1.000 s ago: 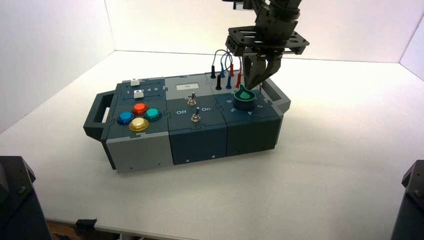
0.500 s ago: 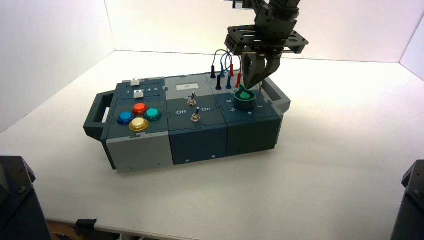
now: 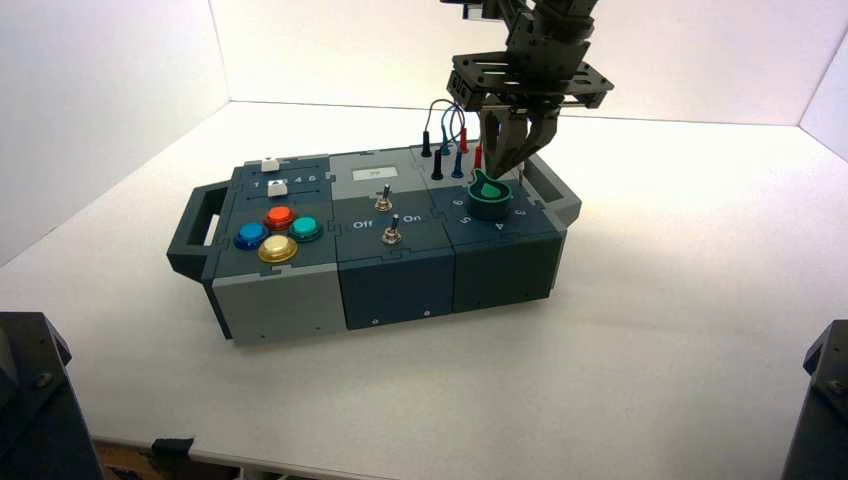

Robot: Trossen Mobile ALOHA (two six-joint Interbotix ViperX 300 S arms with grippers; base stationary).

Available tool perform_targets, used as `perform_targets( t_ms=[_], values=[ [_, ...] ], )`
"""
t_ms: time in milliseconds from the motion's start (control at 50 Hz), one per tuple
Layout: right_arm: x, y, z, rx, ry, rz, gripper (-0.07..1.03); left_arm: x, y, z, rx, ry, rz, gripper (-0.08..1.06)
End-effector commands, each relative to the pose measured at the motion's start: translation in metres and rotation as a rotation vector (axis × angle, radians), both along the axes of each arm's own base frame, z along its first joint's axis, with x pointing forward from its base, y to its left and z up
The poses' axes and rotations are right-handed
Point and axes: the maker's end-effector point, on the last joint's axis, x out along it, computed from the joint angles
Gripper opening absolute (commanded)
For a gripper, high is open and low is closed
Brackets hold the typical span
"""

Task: Turn the knob to position 1.

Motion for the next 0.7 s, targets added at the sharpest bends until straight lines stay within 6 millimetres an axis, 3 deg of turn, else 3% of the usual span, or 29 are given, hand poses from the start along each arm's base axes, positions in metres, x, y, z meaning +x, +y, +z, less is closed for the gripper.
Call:
perform_targets(
  t_ms=[20,440,700],
  values=[
    [0.008,0.007,0.011,0.022,-0.031,0.003,-0.02,0.002,0.000,0.006,0.005,-0.011,0.000,-0.03],
    [0.012,0.003,0.014,0.009,-0.051,0.011,-0.02,0.002,0.000,0.007,0.005,-0.013,0.000,-0.03],
    [0.023,-0.005,0.038,0.031,-0.115,-0.008,-0.02,0.002,0.000,0.007,0.003,-0.013,0.001,-0.03]
  ],
)
